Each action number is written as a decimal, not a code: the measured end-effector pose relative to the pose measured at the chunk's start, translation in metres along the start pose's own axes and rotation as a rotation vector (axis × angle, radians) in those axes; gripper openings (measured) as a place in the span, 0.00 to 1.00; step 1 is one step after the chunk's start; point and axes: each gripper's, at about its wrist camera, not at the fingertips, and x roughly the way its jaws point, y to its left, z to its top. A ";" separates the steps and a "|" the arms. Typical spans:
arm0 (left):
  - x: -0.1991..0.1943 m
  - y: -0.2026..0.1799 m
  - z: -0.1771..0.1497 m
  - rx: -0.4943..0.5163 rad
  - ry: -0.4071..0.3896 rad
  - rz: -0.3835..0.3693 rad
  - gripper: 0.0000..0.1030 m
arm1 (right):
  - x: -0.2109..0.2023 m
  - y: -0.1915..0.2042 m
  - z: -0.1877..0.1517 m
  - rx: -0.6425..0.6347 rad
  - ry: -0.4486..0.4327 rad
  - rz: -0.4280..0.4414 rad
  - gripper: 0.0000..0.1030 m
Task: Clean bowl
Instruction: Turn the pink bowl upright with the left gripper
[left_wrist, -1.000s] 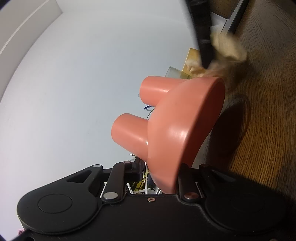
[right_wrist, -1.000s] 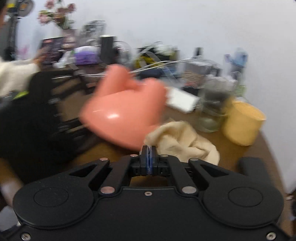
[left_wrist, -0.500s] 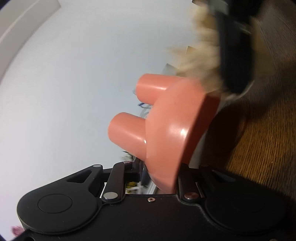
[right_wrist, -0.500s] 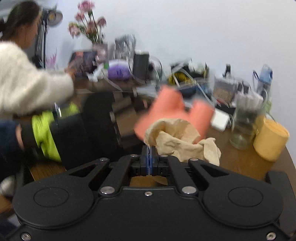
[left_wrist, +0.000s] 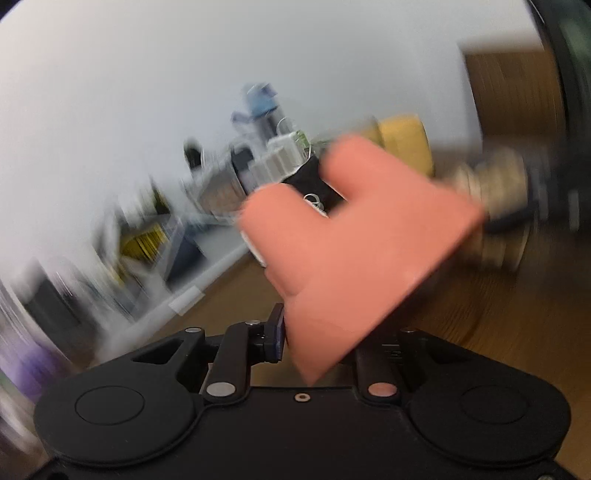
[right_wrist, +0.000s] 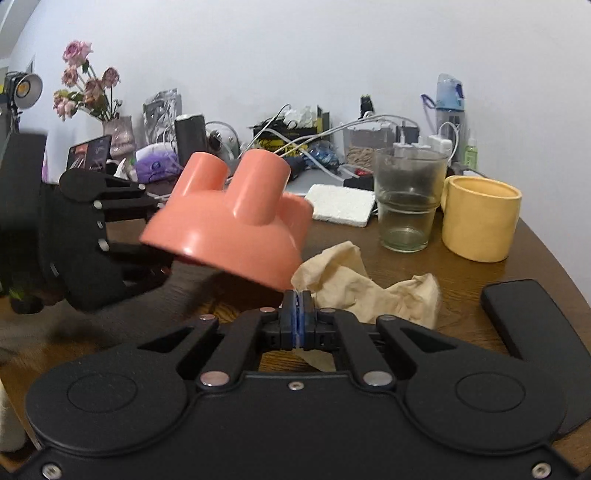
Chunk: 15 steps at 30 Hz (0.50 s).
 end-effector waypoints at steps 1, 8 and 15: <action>0.000 -0.016 -0.033 -0.015 0.005 -0.007 0.14 | 0.000 0.000 0.000 0.002 -0.006 0.000 0.02; -0.001 -0.021 -0.073 -0.069 0.031 -0.002 0.15 | 0.010 -0.018 0.017 0.146 -0.072 0.062 0.02; -0.015 -0.034 -0.099 0.018 -0.012 0.096 0.23 | 0.038 -0.020 0.038 0.194 -0.063 0.087 0.02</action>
